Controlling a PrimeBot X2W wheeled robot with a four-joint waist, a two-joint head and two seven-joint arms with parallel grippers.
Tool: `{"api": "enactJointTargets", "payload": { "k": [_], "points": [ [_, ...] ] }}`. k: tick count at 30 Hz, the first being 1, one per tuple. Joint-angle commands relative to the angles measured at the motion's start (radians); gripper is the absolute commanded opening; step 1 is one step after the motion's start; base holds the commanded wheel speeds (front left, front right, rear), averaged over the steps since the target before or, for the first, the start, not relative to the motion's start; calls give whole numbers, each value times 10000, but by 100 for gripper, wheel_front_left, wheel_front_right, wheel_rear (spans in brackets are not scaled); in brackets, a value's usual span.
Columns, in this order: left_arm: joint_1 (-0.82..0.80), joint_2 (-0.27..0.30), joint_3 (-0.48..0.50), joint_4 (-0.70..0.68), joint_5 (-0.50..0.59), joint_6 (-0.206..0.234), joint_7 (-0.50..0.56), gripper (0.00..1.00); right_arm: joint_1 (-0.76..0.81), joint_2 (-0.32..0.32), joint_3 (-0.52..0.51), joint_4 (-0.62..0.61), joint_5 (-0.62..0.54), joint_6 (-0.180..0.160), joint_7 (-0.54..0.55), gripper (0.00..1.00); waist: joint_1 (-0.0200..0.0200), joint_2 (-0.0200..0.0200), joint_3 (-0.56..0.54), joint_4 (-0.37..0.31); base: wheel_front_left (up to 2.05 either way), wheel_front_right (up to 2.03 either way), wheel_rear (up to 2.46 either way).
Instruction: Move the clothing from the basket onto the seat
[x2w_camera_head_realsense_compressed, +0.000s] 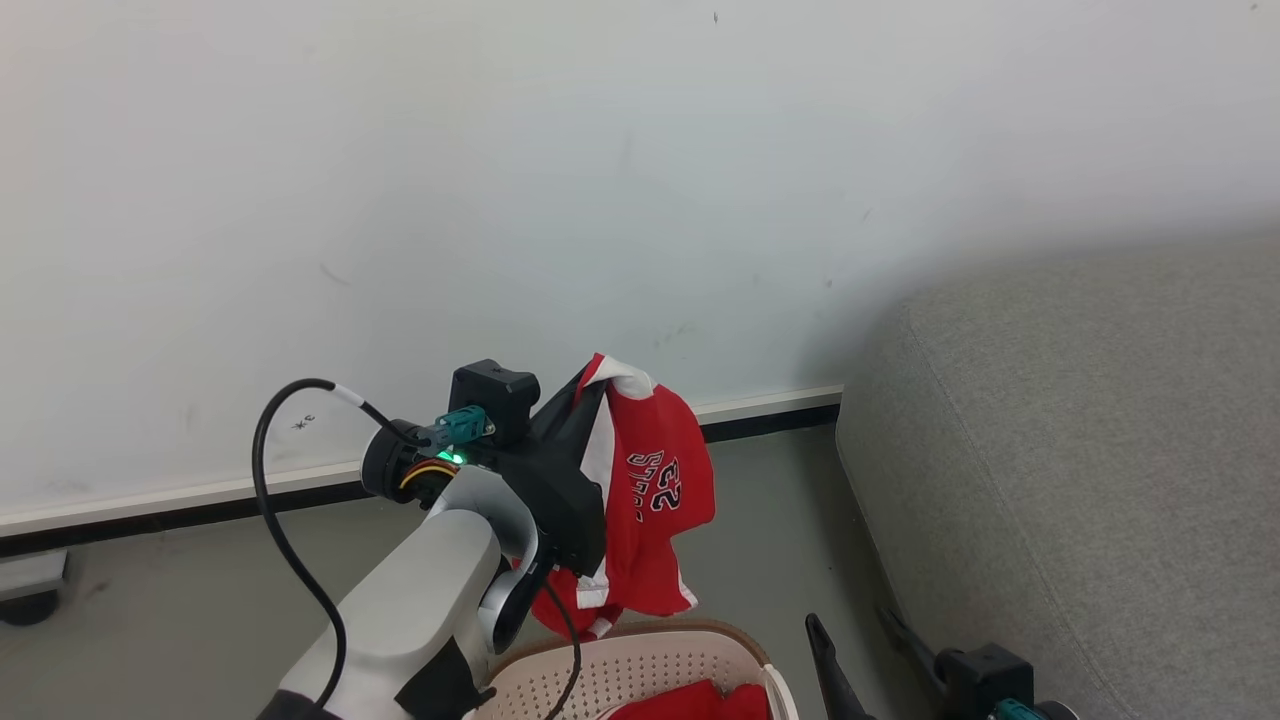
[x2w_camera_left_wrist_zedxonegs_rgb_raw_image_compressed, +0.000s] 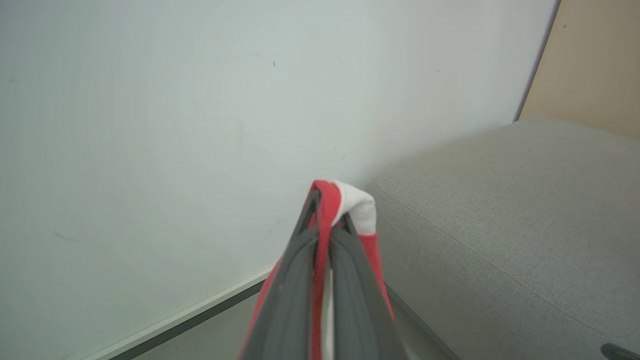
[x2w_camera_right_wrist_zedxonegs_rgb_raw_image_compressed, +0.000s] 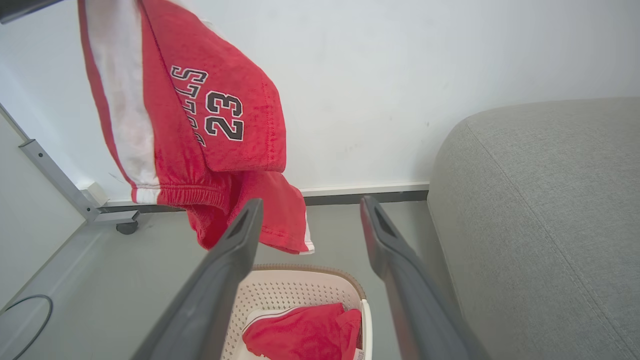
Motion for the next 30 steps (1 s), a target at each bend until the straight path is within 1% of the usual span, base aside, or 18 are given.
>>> {"api": "enactJointTargets", "payload": {
  "k": [1, 9, 15, 21, 30],
  "points": [
    [-160, -3, -120, -40, -128, 37, -20, 0, -81, -22, 99, 74, 61, -3, -41, 100, 1, 0, -1, -5, 0, 0, 0],
    [-280, -3, -438, -10, -456, 63, 35, 0, -422, -17, 712, 213, 186, -1, 64, 100, 1, 0, 0, 19, 0, 0, 0],
    [-471, -5, -774, -134, -727, 105, 48, 0, -1266, -19, 1876, 520, 414, -1, 83, 100, 1, 0, -14, 99, 0, 0, 0],
    [-653, -10, -1266, -434, -1126, 227, 100, 0, -2425, -19, 2795, 1401, 833, -1, 229, 100, 1, 0, -25, 269, 0, 0, 0],
    [-979, -5, -2201, -978, -1760, 543, 213, 0, -3641, -19, 3126, 2930, 1954, -1, 208, 100, 1, 0, -33, 651, 0, 0, 0]
  ]
}}
